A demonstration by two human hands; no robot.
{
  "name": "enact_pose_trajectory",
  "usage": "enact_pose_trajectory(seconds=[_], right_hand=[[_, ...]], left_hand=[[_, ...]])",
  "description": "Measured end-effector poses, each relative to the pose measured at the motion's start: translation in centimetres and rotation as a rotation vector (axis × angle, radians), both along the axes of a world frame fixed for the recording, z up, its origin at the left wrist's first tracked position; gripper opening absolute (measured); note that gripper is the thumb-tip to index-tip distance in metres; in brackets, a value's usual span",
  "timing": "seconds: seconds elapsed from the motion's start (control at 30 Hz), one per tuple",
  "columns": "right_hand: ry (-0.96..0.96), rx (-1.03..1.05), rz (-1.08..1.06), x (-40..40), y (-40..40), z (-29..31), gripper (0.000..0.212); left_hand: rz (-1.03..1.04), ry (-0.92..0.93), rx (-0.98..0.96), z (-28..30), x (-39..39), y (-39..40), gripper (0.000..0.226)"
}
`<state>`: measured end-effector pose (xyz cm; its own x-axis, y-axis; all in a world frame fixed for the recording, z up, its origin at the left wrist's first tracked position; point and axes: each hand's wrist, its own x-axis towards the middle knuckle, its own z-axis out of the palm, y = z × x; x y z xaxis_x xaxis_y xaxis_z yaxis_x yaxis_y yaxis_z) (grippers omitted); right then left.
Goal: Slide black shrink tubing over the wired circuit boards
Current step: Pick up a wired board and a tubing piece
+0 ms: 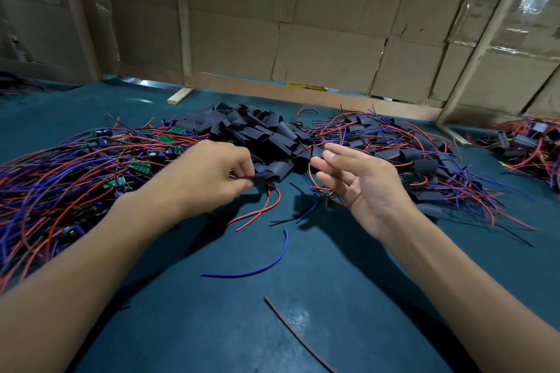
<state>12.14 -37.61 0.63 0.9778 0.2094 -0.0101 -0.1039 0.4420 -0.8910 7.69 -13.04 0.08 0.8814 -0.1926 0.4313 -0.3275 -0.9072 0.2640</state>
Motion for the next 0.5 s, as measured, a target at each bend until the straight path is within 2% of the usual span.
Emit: enact_pose_trajectory(seconds=[0.03, 0.07, 0.13, 0.2, 0.27, 0.33, 0.5], right_hand=[[0.006, -0.003, 0.000, 0.1, -0.1, 0.0, 0.027], [0.011, -0.005, 0.000, 0.1, -0.1, -0.1, 0.028], [0.014, 0.004, 0.003, 0.3, -0.2, -0.3, 0.030], [0.016, 0.020, 0.009, 0.4, -0.2, -0.4, 0.032], [0.007, 0.027, 0.021, 0.4, -0.2, -0.5, 0.035], [-0.011, 0.026, 0.031, 0.5, -0.2, -0.5, 0.042], [-0.028, 0.025, 0.043, 0.7, -0.3, -0.8, 0.047]], left_hand=[[-0.009, 0.013, -0.066, -0.1, 0.0, -0.3, 0.010], [0.012, 0.034, -0.062, -0.2, 0.1, -0.7, 0.023], [0.139, 0.099, 0.084, -0.7, 0.7, -1.0, 0.055], [0.384, 0.079, 0.296, -1.1, 0.9, -0.4, 0.069], [0.640, 0.022, 0.417, -1.0, 0.7, 0.8, 0.065], [0.771, 0.026, 0.454, -0.8, 0.3, 1.8, 0.055], [0.743, -0.011, 0.431, 0.4, -0.1, 2.7, 0.027]])
